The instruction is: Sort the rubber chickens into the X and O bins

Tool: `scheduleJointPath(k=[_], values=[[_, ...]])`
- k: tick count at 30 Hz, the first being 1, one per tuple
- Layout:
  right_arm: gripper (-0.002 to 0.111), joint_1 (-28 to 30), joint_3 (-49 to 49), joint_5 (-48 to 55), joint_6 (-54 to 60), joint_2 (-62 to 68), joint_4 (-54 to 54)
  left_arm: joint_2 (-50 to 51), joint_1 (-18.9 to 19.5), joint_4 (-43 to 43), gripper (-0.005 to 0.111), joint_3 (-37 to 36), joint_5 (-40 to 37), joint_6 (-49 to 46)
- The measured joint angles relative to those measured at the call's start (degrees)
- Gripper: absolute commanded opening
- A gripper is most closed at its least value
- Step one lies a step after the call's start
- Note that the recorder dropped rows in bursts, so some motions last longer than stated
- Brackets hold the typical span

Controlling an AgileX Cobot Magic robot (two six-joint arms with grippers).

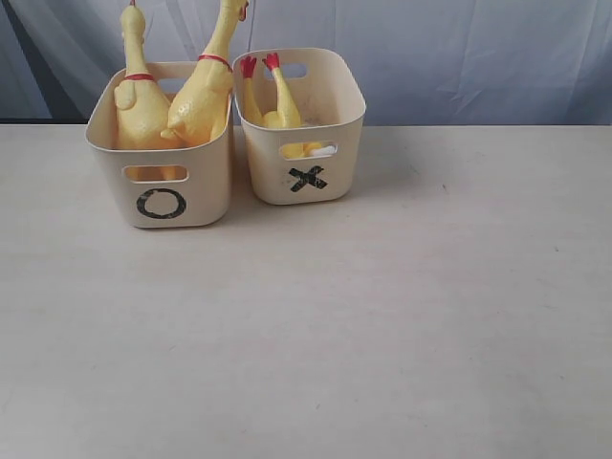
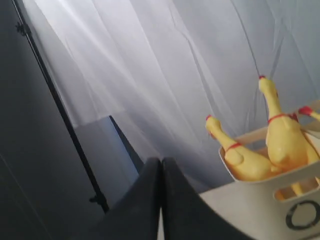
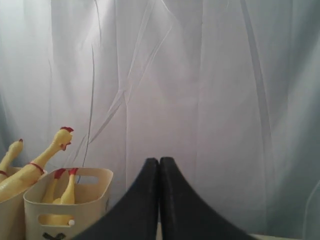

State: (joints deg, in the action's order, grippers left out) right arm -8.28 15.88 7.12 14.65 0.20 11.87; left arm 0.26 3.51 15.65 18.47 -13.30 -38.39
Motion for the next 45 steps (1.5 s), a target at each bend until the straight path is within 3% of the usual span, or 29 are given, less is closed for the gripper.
scheduleJointPath(k=[5, 12, 18, 30, 45], values=[[0.000, 0.6, -6.0, -0.9, 0.0, 0.1, -5.9, 0.0, -0.5, -4.2, 0.000, -6.9, 0.1, 0.0], [0.000, 0.6, -12.1, -1.5, 0.0, 0.1, -10.6, 0.0, -4.9, -6.6, 0.000, -13.7, 0.1, 0.0], [0.000, 0.6, -15.6, -1.1, 0.1, 0.1, -11.4, 0.0, -5.0, -6.6, 0.000, -17.9, 0.1, 0.0], [0.000, 0.6, -15.8, 10.7, 0.1, 0.1, -11.4, 0.0, -5.0, -9.5, 0.000, -18.2, 0.3, 0.0], [0.000, 0.6, -15.8, 8.8, 0.1, 0.1, -11.4, 0.0, -5.0, -9.5, 0.000, -18.2, 0.7, 0.0]])
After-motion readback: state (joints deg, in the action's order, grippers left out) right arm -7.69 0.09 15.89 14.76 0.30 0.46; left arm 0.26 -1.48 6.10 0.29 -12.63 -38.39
